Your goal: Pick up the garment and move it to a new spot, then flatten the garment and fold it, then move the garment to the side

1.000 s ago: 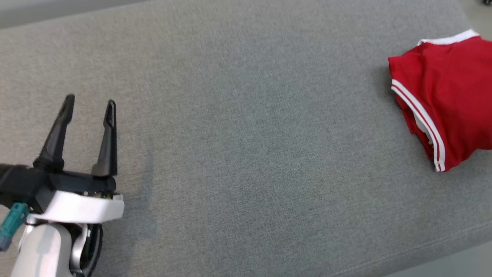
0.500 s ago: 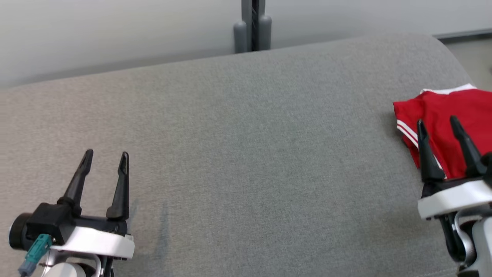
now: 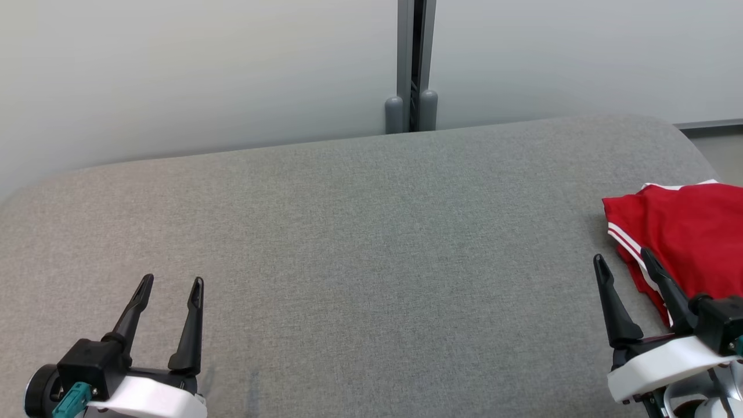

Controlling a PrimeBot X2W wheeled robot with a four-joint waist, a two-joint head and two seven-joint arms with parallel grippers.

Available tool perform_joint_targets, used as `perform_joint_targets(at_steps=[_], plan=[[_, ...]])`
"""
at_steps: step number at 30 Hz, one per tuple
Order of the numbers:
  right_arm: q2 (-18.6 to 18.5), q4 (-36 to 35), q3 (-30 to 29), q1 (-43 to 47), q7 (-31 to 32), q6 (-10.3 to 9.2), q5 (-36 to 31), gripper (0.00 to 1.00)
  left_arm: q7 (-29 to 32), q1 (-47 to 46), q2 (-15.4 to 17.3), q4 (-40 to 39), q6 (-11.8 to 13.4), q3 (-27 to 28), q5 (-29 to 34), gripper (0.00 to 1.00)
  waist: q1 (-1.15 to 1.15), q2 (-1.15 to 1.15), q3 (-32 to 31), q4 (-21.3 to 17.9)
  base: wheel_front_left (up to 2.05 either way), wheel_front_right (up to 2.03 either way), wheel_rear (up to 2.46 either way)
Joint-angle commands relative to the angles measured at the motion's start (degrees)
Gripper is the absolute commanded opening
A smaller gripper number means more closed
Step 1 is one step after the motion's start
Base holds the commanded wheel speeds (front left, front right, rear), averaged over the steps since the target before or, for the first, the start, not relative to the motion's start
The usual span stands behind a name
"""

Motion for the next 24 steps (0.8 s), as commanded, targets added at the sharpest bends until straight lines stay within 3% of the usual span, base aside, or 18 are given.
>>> perform_joint_targets(at_steps=[1, 11, 24], plan=[[0.0, -0.8, -0.1, 0.9, 0.4, -0.02, -0.6, 1.0, 0.1, 0.5, 0.4, -0.2, 0.5, 0.2, -0.1, 1.0, 0.0, 0.0, -0.5, 0.3, 0.0, 0.0, 0.0], [0.5, -6.0, -1.8, 3.9, 3.1, -0.02, -1.1, 1.0, -0.1, 1.6, 1.2, -0.4, 1.9, 1.4, -0.4, 1.0, 0.0, 0.0, -1.4, 1.4, 0.0, 0.0, 0.0], [1.1, -7.1, -2.6, 4.7, 3.9, -0.02, -1.1, 1.0, 0.2, 1.7, 2.2, -0.8, 3.1, 2.3, -0.9, 1.0, 0.0, 0.0, -1.4, 1.8, 0.0, 0.0, 0.0]])
